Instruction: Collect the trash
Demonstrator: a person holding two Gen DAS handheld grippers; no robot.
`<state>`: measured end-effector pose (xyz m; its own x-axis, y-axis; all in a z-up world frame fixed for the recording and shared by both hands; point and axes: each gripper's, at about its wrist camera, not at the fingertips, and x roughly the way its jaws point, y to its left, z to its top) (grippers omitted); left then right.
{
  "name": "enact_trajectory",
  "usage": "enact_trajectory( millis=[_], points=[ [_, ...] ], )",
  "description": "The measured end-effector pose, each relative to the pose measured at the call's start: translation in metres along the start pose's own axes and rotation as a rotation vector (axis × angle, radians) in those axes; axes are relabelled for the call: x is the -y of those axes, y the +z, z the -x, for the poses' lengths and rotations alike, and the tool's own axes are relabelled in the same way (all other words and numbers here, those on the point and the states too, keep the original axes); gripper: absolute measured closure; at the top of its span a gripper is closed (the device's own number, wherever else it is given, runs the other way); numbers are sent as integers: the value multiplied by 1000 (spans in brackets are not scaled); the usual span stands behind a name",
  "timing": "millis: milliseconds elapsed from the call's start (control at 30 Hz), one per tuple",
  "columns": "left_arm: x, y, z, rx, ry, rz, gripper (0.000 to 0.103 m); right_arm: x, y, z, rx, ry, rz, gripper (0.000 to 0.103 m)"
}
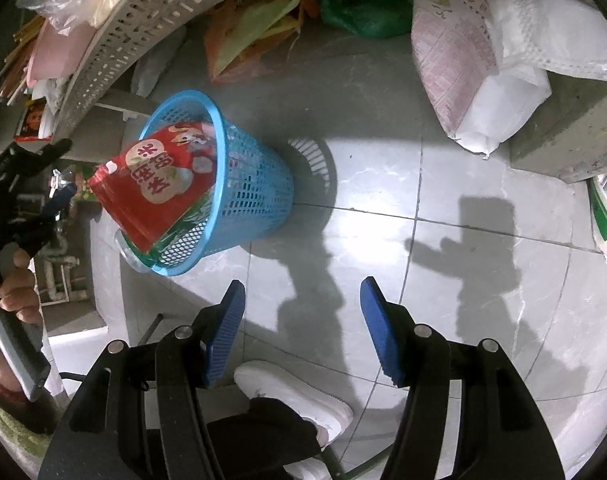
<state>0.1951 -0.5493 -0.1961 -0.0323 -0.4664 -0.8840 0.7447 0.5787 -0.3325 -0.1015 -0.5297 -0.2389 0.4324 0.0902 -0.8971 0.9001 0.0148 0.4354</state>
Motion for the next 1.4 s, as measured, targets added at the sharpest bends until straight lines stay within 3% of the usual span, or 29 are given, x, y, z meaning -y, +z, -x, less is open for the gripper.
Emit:
enact_trajectory(
  millis=[133,267,367,567,700,900,967,1033,1133,1267,1400],
  points=[
    [-2,2,34,27,-42,30,40,-18,-2,9,25,9,59,45],
    [0,-6,97,80,-100,-2,38,-44,-5,26,73,14,150,44],
    [0,-33,170,169,-116,-82,30,-70,-11,47,132,21,256,44],
    [-24,-106,270,297,-64,-120,18,-133,-50,107,312,34,550,24],
    [-53,-164,313,367,40,-30,12,-169,-90,144,428,41,718,11],
    [-82,-227,343,423,217,126,11,-211,-148,186,563,46,918,7],
    [-86,-242,352,456,282,139,11,-225,-170,199,608,52,998,7],
    [-84,-254,361,495,392,138,11,-237,-190,211,645,67,1058,7],
    [-75,-268,372,567,524,119,11,-246,-215,224,688,58,1085,7],
    [-75,-281,376,536,538,147,11,-247,-237,229,698,54,1065,7],
    [-83,-298,371,444,537,184,11,-242,-251,222,701,-40,1052,7]
  ],
)
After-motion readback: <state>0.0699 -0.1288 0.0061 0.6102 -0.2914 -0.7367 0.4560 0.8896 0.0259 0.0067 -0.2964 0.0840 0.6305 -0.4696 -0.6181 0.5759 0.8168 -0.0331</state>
